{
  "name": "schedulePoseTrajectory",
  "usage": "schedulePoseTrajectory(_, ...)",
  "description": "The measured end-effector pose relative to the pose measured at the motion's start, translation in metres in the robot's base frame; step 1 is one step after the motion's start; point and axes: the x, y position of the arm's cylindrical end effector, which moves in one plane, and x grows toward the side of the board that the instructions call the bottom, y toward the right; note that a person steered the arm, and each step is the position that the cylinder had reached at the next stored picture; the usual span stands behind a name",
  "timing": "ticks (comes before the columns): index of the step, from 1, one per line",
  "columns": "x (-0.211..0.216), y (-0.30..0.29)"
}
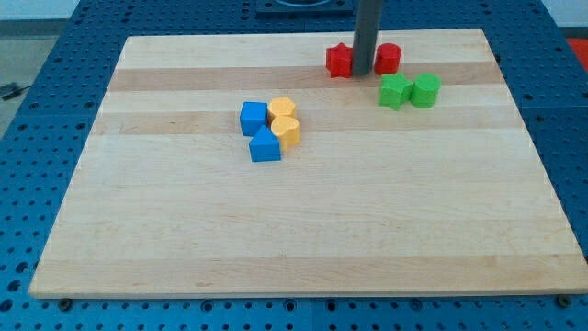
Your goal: Move the red star towards the top left side of the board
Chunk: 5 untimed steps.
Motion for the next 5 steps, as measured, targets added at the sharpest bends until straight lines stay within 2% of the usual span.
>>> schedulePoseTrajectory(3,-0.023,-0.147)
schedulePoseTrajectory(5,-0.034,-0.147)
